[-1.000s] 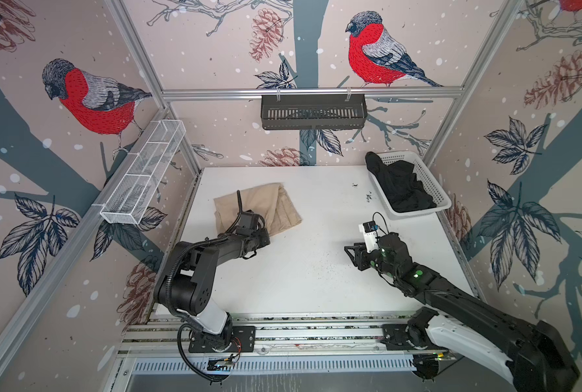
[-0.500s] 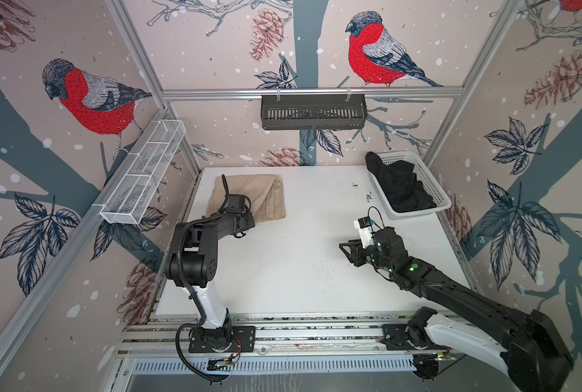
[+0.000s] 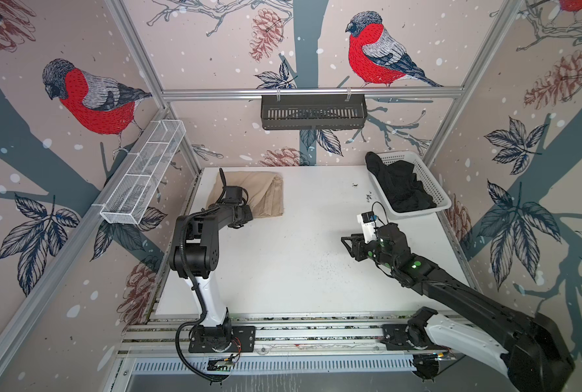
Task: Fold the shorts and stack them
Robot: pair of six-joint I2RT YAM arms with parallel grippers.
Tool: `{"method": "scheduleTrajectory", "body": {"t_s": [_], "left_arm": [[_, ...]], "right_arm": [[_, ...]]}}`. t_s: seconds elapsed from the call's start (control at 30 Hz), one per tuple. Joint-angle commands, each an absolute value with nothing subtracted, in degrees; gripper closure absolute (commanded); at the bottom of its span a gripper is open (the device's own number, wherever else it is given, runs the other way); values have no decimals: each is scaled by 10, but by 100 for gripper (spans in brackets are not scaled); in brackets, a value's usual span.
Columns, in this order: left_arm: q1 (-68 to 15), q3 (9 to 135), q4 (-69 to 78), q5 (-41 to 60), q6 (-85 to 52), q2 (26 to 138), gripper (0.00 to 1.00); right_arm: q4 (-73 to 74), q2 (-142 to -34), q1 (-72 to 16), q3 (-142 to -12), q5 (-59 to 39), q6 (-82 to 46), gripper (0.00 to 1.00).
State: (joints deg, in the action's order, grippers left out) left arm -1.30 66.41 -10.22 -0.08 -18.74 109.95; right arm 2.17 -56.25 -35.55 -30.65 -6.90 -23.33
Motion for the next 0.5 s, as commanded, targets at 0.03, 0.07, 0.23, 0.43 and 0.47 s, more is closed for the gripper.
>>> {"method": "scheduleTrajectory", "body": {"t_s": [0.03, 0.07, 0.23, 0.43, 0.47], "left_arm": [[-14, 665, -114, 5, -194, 1091, 100], [-16, 656, -114, 13, -197, 1080, 100], [-41, 593, -128, 23, -211, 993, 51], [-116, 599, -165, 34, -204, 935, 29], [-131, 614, -169, 43, -203, 940, 33]], "right_arm": [[11, -559, -350, -315, -55, -219, 50], [9, -559, -350, -316, -54, -219, 49], [13, -555, -348, -312, -54, -223, 43], [32, -563, -348, -307, -58, -223, 40], [34, -566, -348, -307, -59, -223, 40]]}}
